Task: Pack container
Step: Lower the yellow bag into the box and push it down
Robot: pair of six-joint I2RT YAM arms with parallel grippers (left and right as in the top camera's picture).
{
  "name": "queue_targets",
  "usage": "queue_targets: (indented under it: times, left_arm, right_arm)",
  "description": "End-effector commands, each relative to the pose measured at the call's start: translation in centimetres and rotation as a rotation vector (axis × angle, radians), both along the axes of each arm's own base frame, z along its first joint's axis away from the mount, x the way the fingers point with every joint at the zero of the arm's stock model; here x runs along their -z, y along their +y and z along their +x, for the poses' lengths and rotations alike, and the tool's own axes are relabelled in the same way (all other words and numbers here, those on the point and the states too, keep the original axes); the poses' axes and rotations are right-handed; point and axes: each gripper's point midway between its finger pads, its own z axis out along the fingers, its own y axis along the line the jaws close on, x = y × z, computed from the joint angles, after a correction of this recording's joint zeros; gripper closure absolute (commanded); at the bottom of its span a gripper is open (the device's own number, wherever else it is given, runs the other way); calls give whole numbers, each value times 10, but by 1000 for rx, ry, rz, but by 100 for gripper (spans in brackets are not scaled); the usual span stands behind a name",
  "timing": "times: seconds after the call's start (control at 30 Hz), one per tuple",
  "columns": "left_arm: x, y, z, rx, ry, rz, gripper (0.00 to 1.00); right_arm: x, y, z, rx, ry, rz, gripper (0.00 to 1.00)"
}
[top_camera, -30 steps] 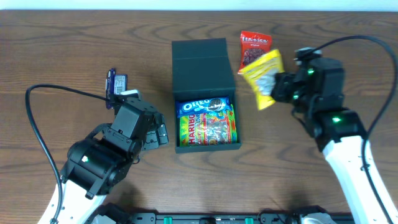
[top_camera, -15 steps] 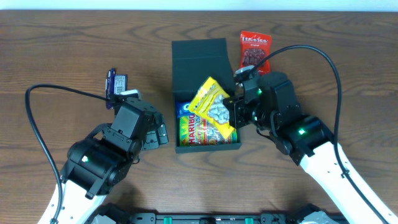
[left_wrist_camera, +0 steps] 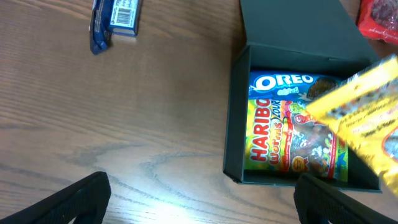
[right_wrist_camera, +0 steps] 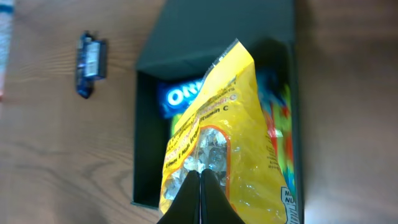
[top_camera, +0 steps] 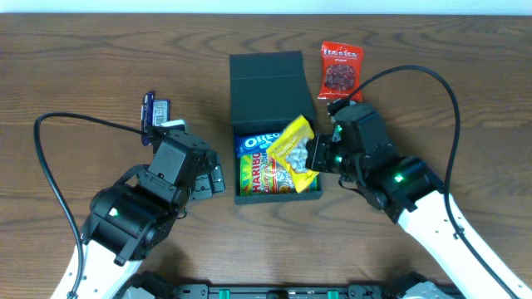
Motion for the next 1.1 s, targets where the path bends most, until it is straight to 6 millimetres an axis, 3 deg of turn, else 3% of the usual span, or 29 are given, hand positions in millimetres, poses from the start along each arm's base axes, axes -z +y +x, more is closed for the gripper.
queue_targets:
  times: [0.0,0.63,1.07]
  left_arm:
    - [-7,-1,1,-9,-13,-14,5]
    - [-7,-1,1,-9,-13,-14,5]
    - [-7,-1,1,-9,-13,-14,5]
  right_arm:
    - [5,-12,-1,164,26,-23,98]
    - [4,-13,0,271,34,3,98]
    - [2,2,1,236,19,28,98]
